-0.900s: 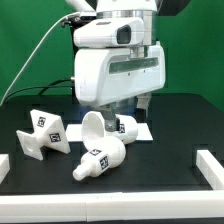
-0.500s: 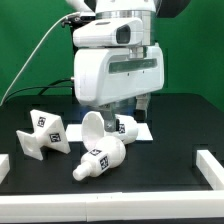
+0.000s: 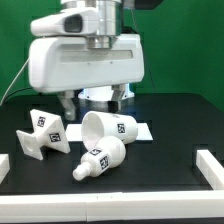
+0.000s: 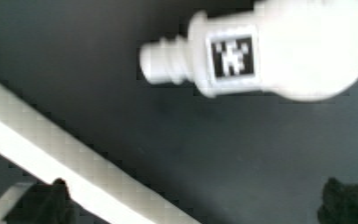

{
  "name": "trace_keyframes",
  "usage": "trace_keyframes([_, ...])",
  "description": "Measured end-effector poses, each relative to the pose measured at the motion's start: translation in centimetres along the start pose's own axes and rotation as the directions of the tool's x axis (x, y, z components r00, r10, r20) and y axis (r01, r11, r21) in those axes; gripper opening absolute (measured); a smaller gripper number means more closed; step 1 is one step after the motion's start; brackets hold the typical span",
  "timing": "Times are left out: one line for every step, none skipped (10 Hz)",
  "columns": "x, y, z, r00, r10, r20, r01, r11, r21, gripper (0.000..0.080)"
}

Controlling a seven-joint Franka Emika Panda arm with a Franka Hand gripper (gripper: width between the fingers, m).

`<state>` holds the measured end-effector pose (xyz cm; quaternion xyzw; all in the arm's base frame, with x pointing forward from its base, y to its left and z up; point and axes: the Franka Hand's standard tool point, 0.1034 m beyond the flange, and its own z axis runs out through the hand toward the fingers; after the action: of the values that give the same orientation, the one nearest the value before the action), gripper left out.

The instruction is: Assemble lamp

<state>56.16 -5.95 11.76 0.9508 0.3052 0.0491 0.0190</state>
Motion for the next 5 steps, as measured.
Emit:
trace_keyframes([-0.31,0.17,-0.07,0.996,0.094,0.004,-0.094,0.996,0.010,0.0699])
trace_keyframes([-0.15,-0.01,0.00,0.988,0.155,0.004,-0.155,0.988,0.010,0.0699])
trace_keyframes([-0.10,-0.12,0.04,0.981,0.194,0.004,-0.194,0.981,0.012,0.0699])
trace_keyframes([-0.06,-0.17,0.06,0.964,0.267,0.002,-0.267,0.964,0.018,0.0699])
trace_keyframes([-0.24,-0.01,0.16,0.953,0.304,0.002,-0.304,0.952,0.023,0.0699])
